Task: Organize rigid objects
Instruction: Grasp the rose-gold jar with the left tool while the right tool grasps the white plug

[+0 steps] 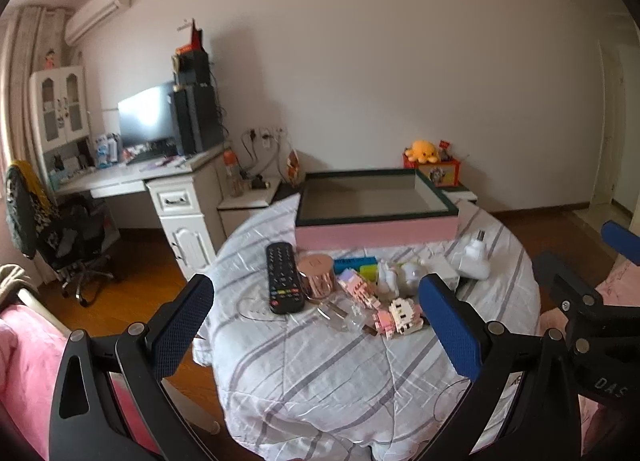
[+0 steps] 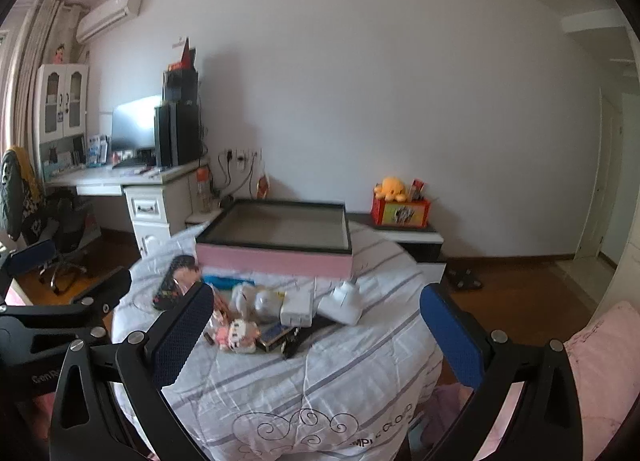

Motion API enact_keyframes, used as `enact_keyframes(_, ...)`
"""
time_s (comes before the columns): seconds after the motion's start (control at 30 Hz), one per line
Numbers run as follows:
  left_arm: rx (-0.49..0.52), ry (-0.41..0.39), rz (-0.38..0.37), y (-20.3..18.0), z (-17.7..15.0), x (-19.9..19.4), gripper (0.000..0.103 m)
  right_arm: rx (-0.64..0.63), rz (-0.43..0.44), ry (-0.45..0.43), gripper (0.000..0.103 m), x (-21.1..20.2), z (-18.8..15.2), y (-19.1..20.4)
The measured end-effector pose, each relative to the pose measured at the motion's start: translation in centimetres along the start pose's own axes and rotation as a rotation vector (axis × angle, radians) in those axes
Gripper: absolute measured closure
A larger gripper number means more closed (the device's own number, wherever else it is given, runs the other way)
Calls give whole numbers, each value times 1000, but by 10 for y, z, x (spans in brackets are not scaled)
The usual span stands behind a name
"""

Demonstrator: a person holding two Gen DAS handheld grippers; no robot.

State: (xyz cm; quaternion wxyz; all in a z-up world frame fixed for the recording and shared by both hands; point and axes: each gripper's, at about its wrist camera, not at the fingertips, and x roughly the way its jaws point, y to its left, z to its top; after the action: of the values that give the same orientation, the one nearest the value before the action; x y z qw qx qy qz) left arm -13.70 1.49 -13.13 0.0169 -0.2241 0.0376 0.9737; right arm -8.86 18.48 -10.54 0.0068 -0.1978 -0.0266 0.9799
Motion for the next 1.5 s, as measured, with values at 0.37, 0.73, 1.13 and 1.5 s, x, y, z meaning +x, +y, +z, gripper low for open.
enact_keyframes(0.37, 28, 240, 14, 8, -52, 91, 0, 3, 17, 240, 0, 87, -60, -18)
enact_keyframes(0.73, -34, 388, -63, 17, -73, 148, 0, 60, 3, 342, 0, 134, -71, -45)
enact_keyframes(1.13, 15, 279, -90, 31, -49, 138, 0, 97, 82, 316, 0, 150, -46, -61)
enact_keyframes(1.5, 86, 236, -85, 27, -4, 164, 0, 143, 89, 368, 0, 196, -31, -65)
